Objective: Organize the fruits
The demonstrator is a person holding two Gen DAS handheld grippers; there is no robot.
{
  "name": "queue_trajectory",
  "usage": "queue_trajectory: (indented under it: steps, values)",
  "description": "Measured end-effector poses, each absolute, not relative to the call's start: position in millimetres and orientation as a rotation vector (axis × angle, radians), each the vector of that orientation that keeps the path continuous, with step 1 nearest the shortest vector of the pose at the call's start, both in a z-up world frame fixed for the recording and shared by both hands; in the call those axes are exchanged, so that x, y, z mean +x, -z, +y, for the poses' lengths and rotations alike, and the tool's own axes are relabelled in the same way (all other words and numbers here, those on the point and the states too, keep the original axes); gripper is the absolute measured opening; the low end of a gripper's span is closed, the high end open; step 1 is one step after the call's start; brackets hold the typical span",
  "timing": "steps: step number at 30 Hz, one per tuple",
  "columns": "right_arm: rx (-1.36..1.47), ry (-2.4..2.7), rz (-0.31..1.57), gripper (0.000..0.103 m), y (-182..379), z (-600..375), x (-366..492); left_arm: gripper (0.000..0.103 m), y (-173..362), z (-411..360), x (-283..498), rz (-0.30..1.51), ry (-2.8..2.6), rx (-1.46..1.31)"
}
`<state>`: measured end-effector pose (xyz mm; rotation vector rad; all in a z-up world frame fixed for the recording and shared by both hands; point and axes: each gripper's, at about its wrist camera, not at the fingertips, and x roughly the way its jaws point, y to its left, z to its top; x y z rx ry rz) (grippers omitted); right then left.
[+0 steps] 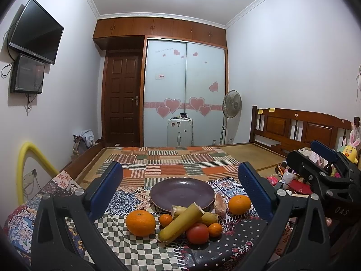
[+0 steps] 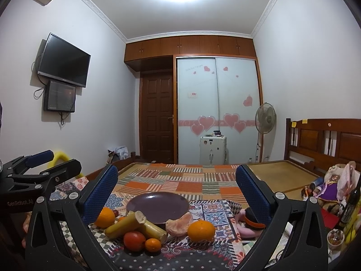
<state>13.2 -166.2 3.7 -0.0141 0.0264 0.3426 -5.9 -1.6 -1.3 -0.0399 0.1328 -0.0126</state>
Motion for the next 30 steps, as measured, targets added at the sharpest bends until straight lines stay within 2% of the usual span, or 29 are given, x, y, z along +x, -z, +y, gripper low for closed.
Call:
queue_trajectory:
  steps: [30]
  values:
    - [-0.012, -0.358, 0.028, 0.103, -1.5, -162.2, 11.3, 0.103, 4.0, 2.2, -4.0, 0.146, 0.015, -0.053]
